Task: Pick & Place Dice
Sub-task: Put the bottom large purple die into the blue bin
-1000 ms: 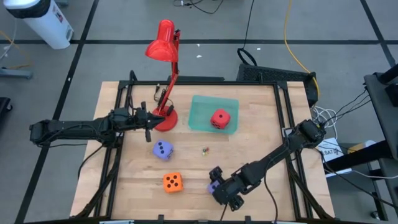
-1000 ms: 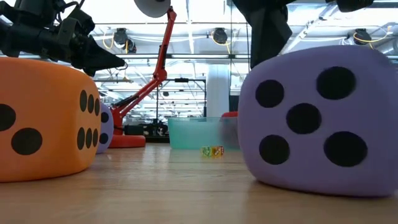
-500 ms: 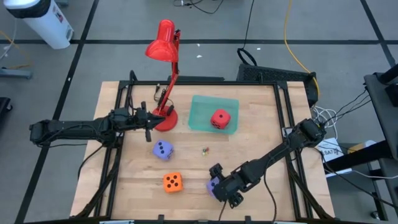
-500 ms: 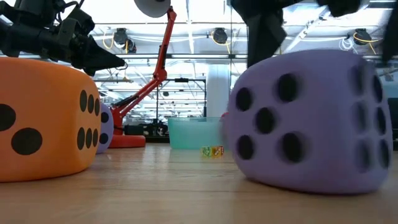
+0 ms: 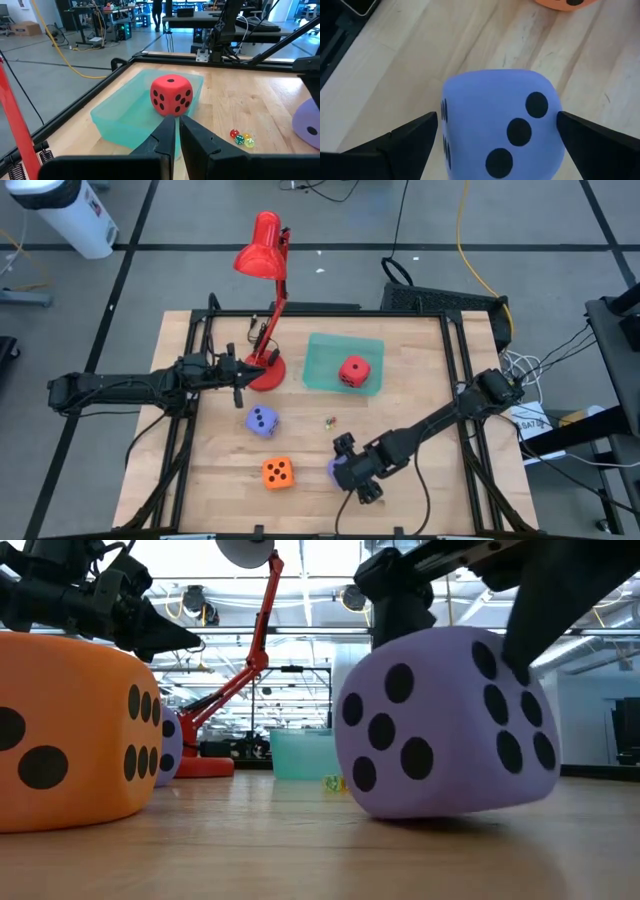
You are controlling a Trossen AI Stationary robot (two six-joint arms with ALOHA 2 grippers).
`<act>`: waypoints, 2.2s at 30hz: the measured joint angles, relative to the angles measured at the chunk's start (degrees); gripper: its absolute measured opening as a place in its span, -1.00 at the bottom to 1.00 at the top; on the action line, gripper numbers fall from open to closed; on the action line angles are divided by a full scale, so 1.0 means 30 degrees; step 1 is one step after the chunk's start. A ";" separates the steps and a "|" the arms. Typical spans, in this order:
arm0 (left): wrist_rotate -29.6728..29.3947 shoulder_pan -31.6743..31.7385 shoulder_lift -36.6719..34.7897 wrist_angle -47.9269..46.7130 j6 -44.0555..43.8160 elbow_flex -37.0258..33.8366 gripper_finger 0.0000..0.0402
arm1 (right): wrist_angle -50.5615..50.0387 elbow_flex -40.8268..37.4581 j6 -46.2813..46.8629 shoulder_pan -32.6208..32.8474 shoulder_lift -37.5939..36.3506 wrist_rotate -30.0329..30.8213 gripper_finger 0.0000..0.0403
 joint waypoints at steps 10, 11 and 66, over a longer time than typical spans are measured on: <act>0.0000 0.0002 0.0000 -0.0009 0.0071 0.0000 -0.81 | 0.0853 -0.0232 -0.0825 0.0558 -0.0631 -0.0116 0.98; 0.0006 -0.0002 0.0006 -0.0007 0.0073 0.0000 -0.81 | 0.1023 -0.0227 -0.0843 0.0720 -0.0791 0.0056 0.98; -0.0007 0.0004 0.0000 -0.0015 0.0080 0.0000 -0.81 | 0.0695 -0.0289 0.2412 -0.0276 0.0105 -0.0794 0.99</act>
